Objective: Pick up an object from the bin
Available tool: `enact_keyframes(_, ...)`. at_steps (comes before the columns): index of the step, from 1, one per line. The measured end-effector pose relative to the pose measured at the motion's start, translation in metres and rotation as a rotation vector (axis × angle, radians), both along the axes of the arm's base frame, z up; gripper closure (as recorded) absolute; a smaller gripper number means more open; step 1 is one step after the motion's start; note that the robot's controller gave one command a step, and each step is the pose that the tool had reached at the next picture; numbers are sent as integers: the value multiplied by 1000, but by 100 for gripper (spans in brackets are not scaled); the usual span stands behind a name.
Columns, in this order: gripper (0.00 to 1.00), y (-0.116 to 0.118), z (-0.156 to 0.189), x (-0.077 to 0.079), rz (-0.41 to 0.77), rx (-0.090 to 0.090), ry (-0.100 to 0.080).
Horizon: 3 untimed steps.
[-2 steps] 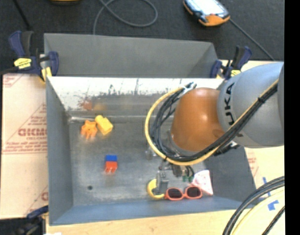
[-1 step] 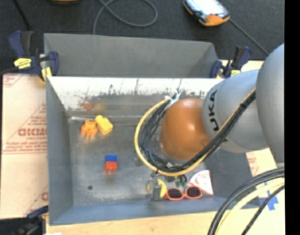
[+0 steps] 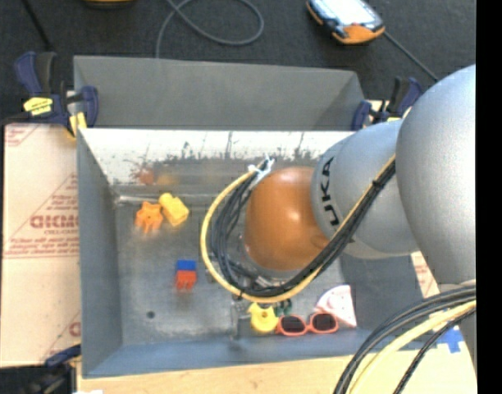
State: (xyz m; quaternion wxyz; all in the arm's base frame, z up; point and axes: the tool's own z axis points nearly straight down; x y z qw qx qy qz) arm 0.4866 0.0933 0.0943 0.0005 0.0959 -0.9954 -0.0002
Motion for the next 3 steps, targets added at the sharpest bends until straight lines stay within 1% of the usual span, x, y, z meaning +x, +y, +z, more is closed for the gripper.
enact_keyframes(1, 0, 24, -5, 6, -116, 2, -5)
enact_keyframes(2, 0, 40, -14, 14, 143, 0, -5)
enact_keyframes(3, 0, 73, -12, -3, 305, -1, -6)
